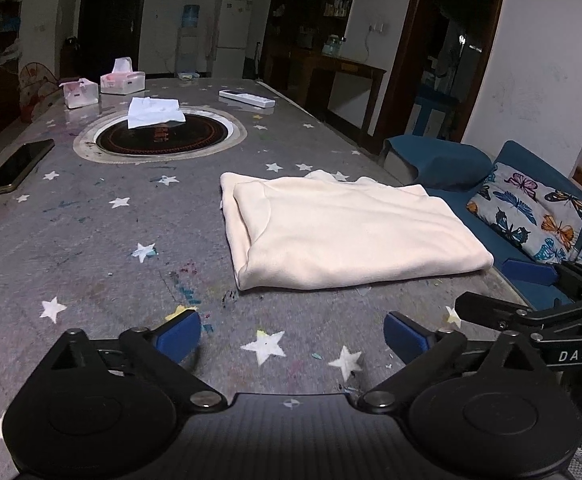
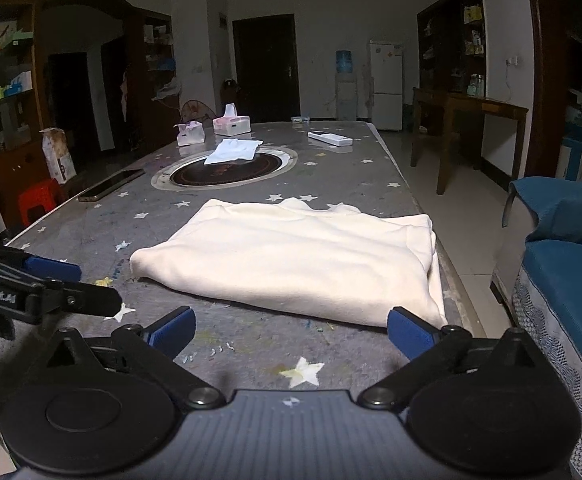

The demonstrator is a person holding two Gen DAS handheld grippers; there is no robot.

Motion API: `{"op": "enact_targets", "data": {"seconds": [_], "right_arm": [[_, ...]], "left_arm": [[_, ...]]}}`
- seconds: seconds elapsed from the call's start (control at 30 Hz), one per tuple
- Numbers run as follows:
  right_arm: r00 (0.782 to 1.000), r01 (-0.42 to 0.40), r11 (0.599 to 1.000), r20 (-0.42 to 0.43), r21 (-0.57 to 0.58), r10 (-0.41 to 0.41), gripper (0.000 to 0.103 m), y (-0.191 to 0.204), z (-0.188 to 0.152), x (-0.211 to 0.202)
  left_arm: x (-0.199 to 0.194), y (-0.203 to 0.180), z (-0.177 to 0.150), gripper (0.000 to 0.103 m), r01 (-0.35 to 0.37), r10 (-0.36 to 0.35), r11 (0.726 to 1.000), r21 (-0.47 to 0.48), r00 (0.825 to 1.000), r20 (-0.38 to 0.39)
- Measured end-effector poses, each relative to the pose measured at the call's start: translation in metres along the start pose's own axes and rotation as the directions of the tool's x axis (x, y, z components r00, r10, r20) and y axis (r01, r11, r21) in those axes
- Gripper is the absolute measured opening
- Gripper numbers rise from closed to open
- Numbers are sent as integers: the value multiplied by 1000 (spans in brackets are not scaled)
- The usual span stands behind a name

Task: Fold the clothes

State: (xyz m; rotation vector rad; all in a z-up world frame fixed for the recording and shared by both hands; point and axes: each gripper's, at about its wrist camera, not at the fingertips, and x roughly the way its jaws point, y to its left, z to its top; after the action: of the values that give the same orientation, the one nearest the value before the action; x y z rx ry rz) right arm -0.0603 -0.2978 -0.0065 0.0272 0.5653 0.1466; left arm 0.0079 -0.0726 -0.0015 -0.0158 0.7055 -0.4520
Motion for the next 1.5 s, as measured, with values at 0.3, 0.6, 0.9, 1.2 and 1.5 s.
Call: {"op": "enact_targets", "data": {"seconds": [0.3, 0.6, 0.9, 1.2, 1.5], "right_arm": [[999, 17, 1000, 33, 5, -17, 103, 7, -7, -8], [1000, 26, 999, 17, 19, -26, 103, 11, -12, -10], [1000, 27, 999, 2, 21, -27, 103, 16, -18, -13], [1000, 17, 999, 13, 33, -17, 103, 17, -21, -19], [1000, 18, 999, 22, 27, -19, 103, 19, -25, -29]], "left_arm": [[-10, -2, -8, 103, -15, 15, 1000, -1, 1000, 19], [-18, -1, -16, 103, -26, 26, 1000, -14, 999, 29], [-22, -2, -21, 103, -42, 43, 999, -25, 999, 32], [-27, -10, -26, 103, -50, 50, 999, -14, 998, 35], [-33, -18, -29, 103, -52, 53, 999, -10, 998, 40]]}}
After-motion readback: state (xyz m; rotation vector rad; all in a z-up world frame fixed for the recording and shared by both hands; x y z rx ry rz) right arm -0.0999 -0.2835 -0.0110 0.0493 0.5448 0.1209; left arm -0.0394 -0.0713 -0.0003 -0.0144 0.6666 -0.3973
